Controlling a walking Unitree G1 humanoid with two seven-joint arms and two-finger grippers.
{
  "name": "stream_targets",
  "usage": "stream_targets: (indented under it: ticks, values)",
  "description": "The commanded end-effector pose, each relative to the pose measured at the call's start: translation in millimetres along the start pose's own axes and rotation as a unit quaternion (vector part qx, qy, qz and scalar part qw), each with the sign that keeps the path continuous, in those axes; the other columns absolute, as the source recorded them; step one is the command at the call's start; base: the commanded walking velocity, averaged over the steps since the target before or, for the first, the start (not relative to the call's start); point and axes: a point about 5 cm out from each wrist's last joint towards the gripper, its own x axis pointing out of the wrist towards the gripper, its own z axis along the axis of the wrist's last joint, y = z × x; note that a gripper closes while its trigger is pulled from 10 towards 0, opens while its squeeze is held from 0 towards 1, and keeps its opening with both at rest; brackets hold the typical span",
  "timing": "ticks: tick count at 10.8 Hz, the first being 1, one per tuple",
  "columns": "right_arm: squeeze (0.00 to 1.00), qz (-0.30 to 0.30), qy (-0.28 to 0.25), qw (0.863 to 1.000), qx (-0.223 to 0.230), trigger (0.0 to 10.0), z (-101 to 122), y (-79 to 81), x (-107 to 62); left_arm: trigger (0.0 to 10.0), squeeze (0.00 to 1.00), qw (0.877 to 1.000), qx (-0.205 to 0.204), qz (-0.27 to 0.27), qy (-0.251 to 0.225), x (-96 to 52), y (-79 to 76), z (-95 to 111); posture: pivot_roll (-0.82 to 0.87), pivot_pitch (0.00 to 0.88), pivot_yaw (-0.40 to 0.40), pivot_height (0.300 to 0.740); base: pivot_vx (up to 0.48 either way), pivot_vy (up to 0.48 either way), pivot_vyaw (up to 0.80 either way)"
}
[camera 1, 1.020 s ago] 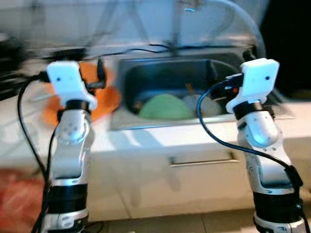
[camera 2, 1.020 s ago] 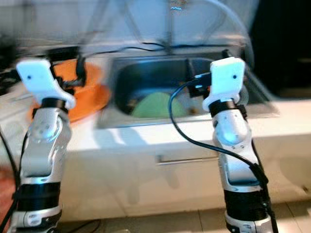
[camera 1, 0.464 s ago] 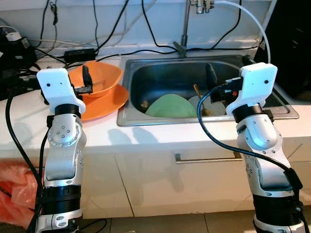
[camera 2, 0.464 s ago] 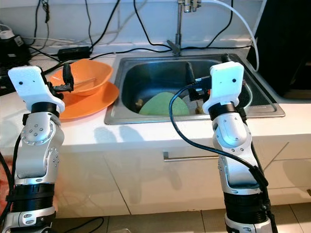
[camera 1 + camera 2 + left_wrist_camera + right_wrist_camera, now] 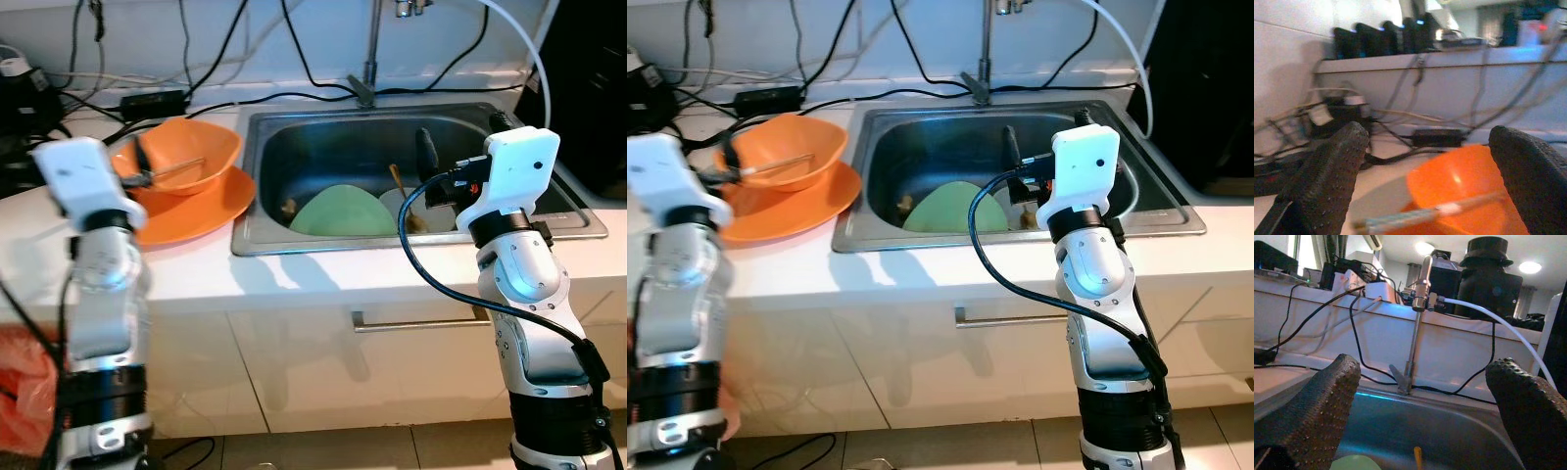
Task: Kitchen organization
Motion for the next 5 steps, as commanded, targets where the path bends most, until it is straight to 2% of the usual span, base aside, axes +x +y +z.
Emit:
stream_targets:
  ticks: [1,2,5]
  values:
    - [0.00,0.006,0.000,1.000,-0.001,10.0,-0.5,0.1,-1.0,10.0,0.00,0.999,-0.002,0.038,0.008,4.2,14.3,-1.9,0.13,0.000,0.054,0.740,0.000,0.000,0.00]
    - [0.00,0.021,-0.001,1.000,-0.005,10.0,-1.1,2.0,-0.9,10.0,0.00,0.999,0.001,0.048,0.011,5.1,21.6,-4.0,0.13,0.000,0.054,0.740,0.000,0.000,0.00]
    - [0.00,0.024,0.004,1.000,-0.008,10.0,-4.2,3.8,-1.3,10.0,0.00,0.999,0.002,0.039,0.010,4.9,16.6,-3.6,0.13,0.000,0.061,0.740,0.000,0.000,0.80]
